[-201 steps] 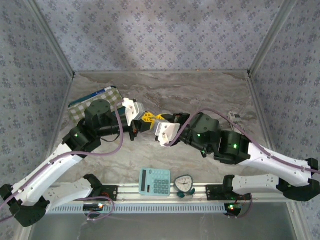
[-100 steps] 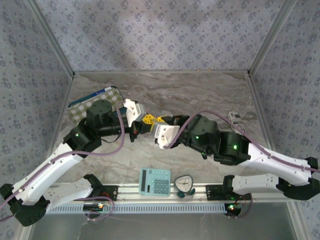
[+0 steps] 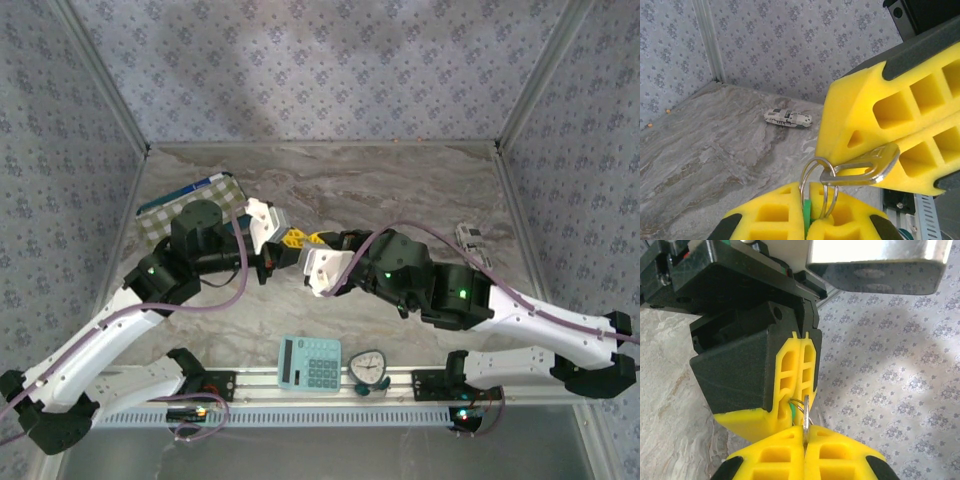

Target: Remove the keys from the keyring

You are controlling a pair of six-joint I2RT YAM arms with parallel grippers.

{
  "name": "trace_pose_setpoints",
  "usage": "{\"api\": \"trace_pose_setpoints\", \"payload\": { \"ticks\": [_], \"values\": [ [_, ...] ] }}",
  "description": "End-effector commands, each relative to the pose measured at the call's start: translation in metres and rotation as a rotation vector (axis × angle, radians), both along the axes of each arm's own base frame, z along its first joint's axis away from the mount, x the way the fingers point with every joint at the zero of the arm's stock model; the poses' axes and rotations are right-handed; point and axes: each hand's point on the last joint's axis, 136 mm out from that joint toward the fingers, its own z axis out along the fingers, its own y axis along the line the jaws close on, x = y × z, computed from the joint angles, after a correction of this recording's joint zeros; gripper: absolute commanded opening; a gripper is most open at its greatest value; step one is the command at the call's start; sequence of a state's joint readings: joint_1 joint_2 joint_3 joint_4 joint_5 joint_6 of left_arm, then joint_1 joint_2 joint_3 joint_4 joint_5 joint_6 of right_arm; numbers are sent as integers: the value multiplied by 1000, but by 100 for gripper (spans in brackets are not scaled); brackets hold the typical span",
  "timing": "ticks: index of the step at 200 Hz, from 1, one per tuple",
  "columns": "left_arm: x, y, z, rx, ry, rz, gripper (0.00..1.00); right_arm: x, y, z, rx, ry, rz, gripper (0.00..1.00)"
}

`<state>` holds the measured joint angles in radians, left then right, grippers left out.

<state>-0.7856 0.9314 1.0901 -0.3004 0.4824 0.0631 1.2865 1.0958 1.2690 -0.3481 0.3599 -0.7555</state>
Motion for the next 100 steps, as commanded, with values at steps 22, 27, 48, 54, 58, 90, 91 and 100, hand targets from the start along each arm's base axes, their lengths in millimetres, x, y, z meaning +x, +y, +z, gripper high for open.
{"api": "trace_pose_setpoints", "payload": {
  "ticks": [22,27,48,54,58,90,91,100],
  "values": [
    [16,1,68,-199,-178,72,0,-62,50,-73,-145,114,264,0],
    [16,1,68,-200,-178,71,0,-60,51,-82,-158,107,251,0],
    [13,1,70,-206,-183,60,0,-54,50,-90,-152,98,223,0],
    [12,1,71,-209,-183,60,0,-52,50,-90,-145,98,214,0],
    [12,2,72,-211,-184,60,0,-51,50,-90,-141,102,209,0],
    [9,3,72,-220,-196,55,0,-54,51,-93,-115,139,246,0],
    [9,3,72,-219,-195,54,0,-54,51,-93,-115,139,246,0],
    [10,3,71,-218,-190,53,0,-57,53,-94,-117,146,264,0]
  ]
}}
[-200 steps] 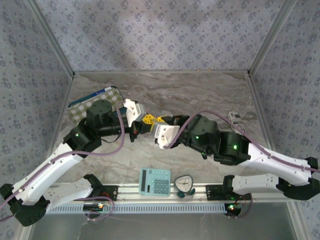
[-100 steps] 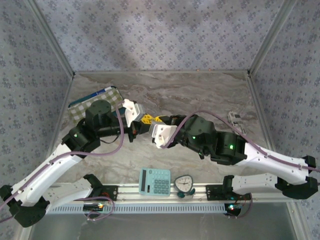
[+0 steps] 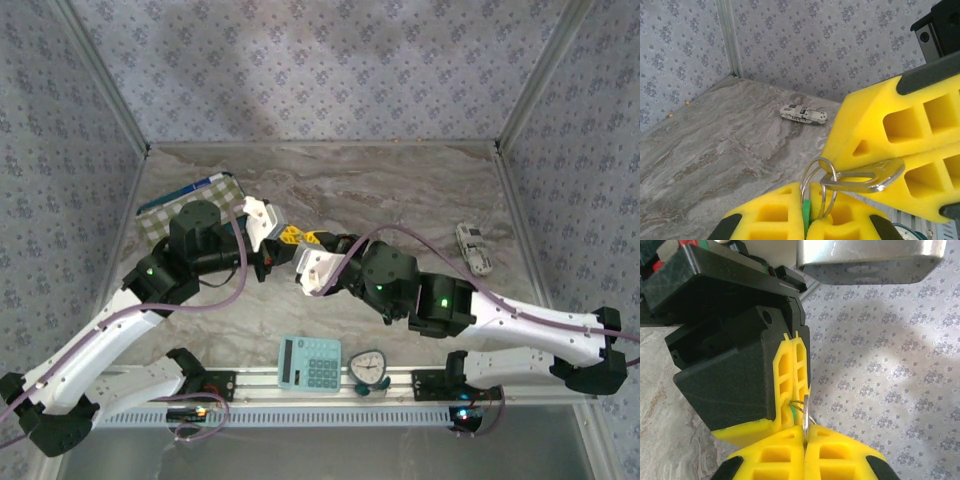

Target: Remove the keys from the keyring

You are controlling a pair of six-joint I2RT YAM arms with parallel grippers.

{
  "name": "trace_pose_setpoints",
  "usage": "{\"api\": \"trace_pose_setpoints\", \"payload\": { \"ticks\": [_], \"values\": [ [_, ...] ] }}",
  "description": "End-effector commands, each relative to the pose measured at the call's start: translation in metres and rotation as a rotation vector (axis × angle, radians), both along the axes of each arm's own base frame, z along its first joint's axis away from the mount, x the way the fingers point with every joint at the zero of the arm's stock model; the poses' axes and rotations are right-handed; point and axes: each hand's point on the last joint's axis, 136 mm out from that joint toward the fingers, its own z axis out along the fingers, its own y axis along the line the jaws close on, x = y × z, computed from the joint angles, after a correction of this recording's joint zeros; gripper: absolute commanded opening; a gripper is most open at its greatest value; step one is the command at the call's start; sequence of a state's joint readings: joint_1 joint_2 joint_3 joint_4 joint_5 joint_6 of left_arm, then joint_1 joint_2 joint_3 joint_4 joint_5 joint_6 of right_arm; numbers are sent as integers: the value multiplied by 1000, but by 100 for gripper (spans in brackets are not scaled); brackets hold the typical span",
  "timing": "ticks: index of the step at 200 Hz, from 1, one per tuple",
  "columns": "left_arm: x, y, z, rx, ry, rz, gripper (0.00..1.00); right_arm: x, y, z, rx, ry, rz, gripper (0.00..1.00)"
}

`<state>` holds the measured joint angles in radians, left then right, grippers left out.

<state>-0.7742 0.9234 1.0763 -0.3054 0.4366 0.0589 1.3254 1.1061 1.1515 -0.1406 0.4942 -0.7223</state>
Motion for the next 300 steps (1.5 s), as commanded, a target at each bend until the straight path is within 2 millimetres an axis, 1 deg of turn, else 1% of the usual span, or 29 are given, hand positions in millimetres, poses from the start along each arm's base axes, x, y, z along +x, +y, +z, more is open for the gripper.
{"api": "trace_pose_setpoints", "payload": {
  "ticks": [1,25,30,35,41,53,72,87,113,125,142,165,190,207,225,241,283,300],
  "values": [
    [0,-3,77,-228,-200,-6,0,-67,44,-85,-202,164,369,0],
    [-3,-5,79,-236,-202,-18,0,-73,46,-93,-224,195,408,0],
    [-2,-4,79,-237,-203,-16,0,-79,45,-96,-226,226,441,0],
    [-2,-4,79,-237,-207,-14,0,-83,43,-91,-199,252,477,0],
    [-2,-3,80,-238,-208,-9,0,-78,42,-82,-152,257,471,0],
    [-2,-3,79,-233,-211,-9,0,-80,38,-78,-136,261,480,0],
    [-3,-3,79,-219,-212,-18,0,-81,32,-97,-248,257,460,0],
    [-3,-5,79,-215,-213,-23,0,-85,31,-102,-270,259,475,0],
    [-3,-6,79,-220,-210,-29,0,-84,31,-121,-376,210,453,0],
    [-4,-8,79,-222,-206,-39,0,-80,36,-124,-392,175,432,0],
    [-4,-8,81,-229,-209,-39,0,-81,42,-128,-393,181,441,0],
    [-6,-6,85,-236,-219,-38,0,-75,46,-138,-411,169,409,0],
    [-7,-4,83,-235,-224,-29,0,-78,50,-132,-375,170,428,0],
    [-7,-4,83,-242,-222,-36,0,-74,51,-147,-456,129,404,0],
    [-8,-5,84,-250,-221,-42,0,-76,52,-150,-468,127,424,0],
    [-10,-5,85,-259,-218,-50,0,-74,54,-157,-493,116,413,0],
    [-15,-7,87,-279,-212,-78,0,-77,62,-145,-420,131,435,0],
    [-20,-9,89,-301,-201,-109,0,-84,68,-141,-404,144,465,0]
  ]
}}
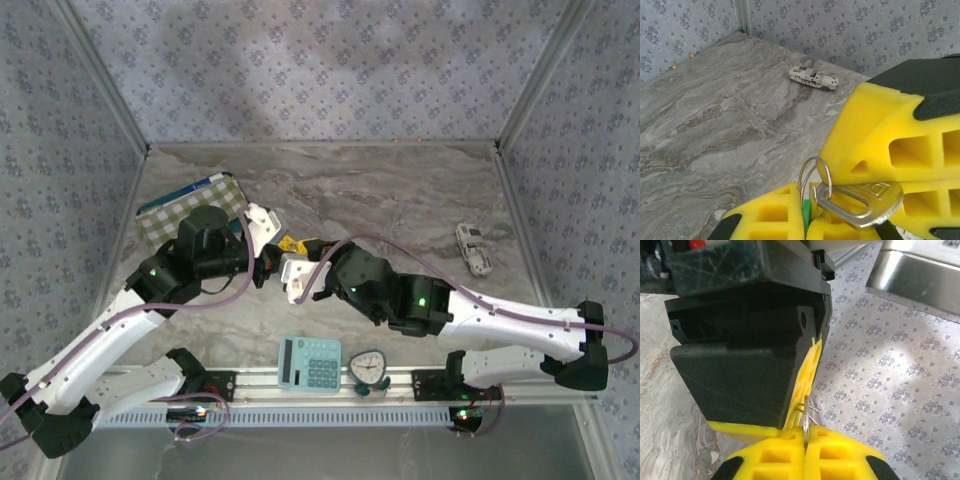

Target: Remove the keys from the keyring

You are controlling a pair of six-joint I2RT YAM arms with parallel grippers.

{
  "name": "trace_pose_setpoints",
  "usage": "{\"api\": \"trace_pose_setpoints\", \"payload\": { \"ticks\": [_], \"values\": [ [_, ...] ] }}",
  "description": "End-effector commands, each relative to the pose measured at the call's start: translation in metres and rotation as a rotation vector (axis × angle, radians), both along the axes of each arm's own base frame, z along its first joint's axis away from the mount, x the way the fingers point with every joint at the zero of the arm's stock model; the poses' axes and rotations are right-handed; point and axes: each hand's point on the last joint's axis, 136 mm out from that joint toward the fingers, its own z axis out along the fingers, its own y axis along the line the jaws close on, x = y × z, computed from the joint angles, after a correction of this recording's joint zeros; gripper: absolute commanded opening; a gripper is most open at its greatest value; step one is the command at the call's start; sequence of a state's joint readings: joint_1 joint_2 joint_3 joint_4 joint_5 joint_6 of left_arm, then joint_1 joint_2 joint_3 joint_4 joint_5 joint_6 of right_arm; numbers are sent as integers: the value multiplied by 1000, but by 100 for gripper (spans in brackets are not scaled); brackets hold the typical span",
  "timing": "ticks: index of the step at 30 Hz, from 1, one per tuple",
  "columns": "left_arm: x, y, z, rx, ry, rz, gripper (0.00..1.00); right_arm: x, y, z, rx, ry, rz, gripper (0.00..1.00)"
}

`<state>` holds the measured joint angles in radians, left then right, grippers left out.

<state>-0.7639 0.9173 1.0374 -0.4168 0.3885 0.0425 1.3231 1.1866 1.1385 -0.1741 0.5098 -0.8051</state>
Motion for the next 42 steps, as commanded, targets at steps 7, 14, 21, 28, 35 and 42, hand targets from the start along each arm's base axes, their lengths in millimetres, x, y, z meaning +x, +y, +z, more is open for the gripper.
{"api": "trace_pose_setpoints", "payload": {
  "ticks": [7,14,21,28,35,42],
  "values": [
    [-33,-31,129,-411,-285,-227,0,-95,62,-105,-265,204,474,0],
    [-38,-36,133,-444,-279,-255,0,-113,65,-85,-183,268,542,0],
    [-42,-39,137,-449,-288,-276,0,-124,55,-95,-293,345,573,0],
    [-37,-39,135,-454,-276,-243,0,-114,58,-62,-166,274,533,0],
    [-35,-41,128,-467,-241,-237,10,-75,52,-26,-21,170,409,0],
    [-33,-42,121,-469,-223,-228,24,-49,44,3,60,111,318,0]
  ]
}}
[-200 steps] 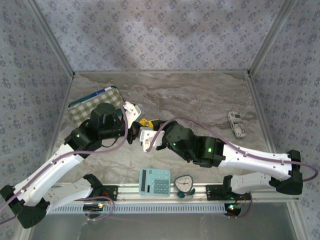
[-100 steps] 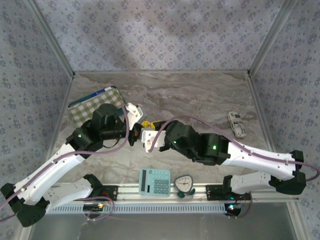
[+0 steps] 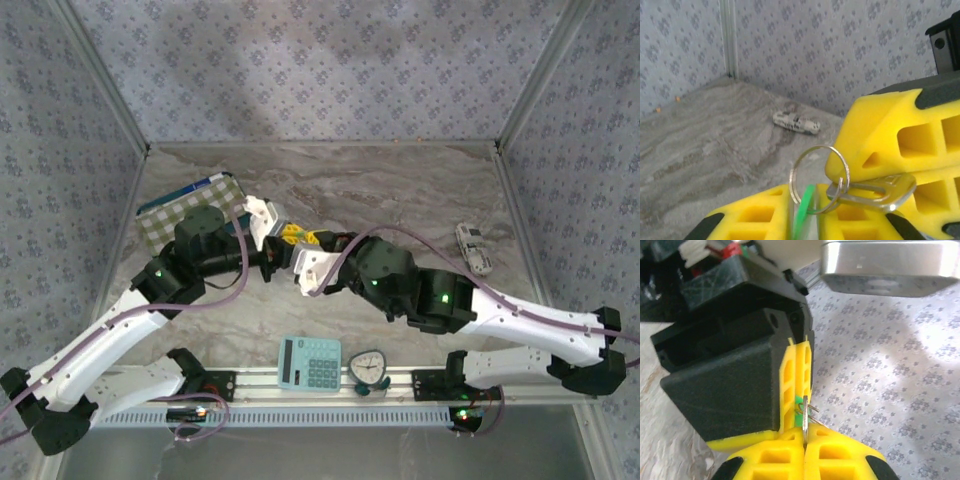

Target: Remove the keys from the keyring

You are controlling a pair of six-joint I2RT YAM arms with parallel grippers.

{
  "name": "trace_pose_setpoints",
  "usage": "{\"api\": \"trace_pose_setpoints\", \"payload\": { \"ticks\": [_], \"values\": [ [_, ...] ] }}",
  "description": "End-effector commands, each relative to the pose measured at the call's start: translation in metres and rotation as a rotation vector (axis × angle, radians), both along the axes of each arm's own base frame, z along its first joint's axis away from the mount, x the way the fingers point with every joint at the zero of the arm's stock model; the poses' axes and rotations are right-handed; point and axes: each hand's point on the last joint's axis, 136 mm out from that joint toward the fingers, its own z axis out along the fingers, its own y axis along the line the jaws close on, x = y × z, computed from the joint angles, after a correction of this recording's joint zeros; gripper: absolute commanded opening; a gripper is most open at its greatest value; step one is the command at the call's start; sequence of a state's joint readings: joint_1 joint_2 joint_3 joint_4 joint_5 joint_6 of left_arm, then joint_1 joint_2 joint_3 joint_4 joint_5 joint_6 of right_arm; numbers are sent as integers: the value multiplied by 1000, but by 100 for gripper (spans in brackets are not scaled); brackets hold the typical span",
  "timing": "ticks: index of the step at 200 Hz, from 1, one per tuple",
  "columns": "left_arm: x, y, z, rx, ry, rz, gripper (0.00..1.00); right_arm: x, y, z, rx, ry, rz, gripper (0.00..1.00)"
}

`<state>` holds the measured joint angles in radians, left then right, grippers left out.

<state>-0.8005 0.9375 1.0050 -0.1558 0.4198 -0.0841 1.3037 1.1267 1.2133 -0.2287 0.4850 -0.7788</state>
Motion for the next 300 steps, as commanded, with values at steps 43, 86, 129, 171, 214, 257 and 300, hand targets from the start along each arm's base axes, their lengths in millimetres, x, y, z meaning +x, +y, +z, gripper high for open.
{"api": "trace_pose_setpoints", "payload": {
  "ticks": [43,86,129,171,214,257,300],
  "values": [
    [-31,-16,75,-268,-191,-148,44,-29,48,-14,56,58,256,0],
    [-29,-13,70,-260,-188,-125,60,-20,36,1,101,46,223,0],
    [-30,-12,67,-254,-190,-126,69,-14,28,10,132,44,195,0],
    [-38,-10,60,-239,-198,-152,72,-1,19,18,166,48,137,0],
    [-45,-4,50,-218,-207,-158,73,14,8,37,221,52,80,0],
    [-44,-4,43,-197,-194,-150,72,30,-2,47,275,54,-1,0],
    [-34,4,37,-195,-192,-66,74,34,-9,48,286,63,-17,0]
  ]
}}
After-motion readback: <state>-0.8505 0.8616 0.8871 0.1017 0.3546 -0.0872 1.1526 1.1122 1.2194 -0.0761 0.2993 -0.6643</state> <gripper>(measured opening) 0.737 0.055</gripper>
